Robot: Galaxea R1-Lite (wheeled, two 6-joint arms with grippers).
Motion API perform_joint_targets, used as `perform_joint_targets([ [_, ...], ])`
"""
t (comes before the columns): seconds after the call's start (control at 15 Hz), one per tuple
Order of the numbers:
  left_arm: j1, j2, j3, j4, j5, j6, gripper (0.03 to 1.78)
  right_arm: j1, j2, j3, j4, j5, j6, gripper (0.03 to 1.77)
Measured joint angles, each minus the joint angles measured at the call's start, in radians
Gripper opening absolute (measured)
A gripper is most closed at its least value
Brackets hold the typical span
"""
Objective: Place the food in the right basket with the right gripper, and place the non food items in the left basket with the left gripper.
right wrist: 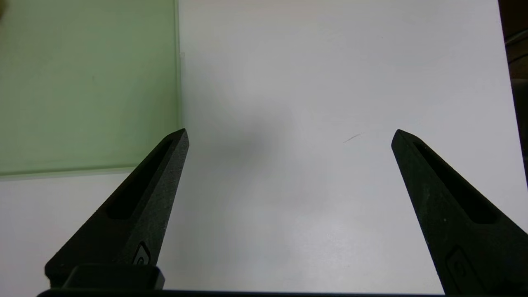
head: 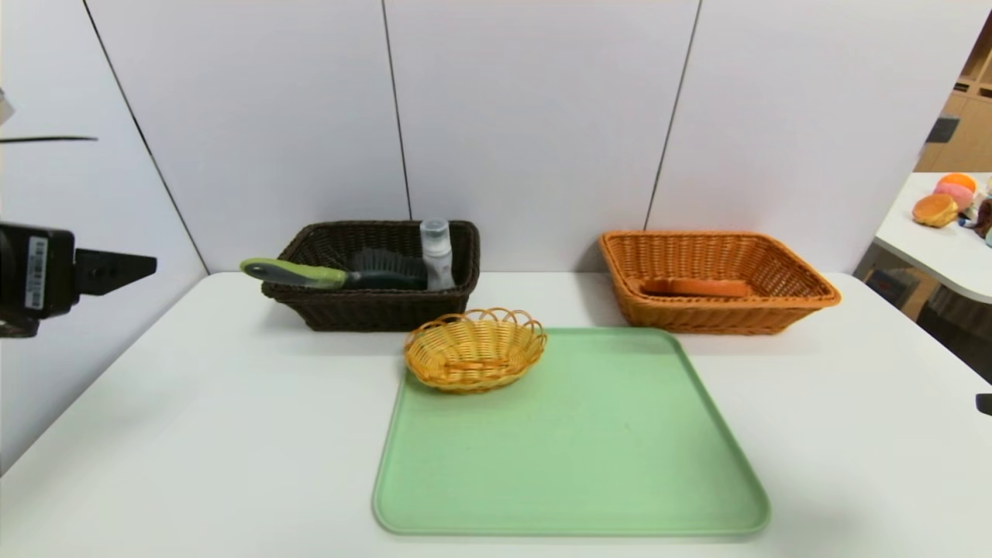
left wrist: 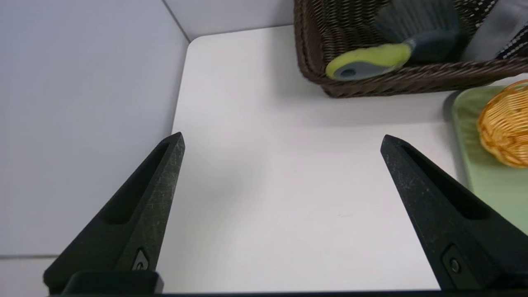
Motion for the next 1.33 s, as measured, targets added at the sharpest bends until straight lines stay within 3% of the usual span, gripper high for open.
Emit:
perform_joint_targets([
  [0.33,0.001,-0.249,0.258,-0.093,0.064,-0.011,1.69,-0.031,-0.114,0.055,0.0,0.0,-0.003,1.7],
  [0.87,0.001,-0.626,0.483,-0.098,0.066,-0.013,1.69,-0.065,-0.475,0.245,0.0,-0.003,-0.018,1.7],
  [1.13,0.037,-0.749,0.569,-0.098,0.102,-0.021,1.69,-0.07,-0.645,0.308,0.0,-0.003,-0.036,1.7],
  [1.33,0.056,-0.817,0.611,-0.098,0.084,-0.023,1.69,-0.071,-0.725,0.328,-0.001,0.004,-0.041,1.7],
])
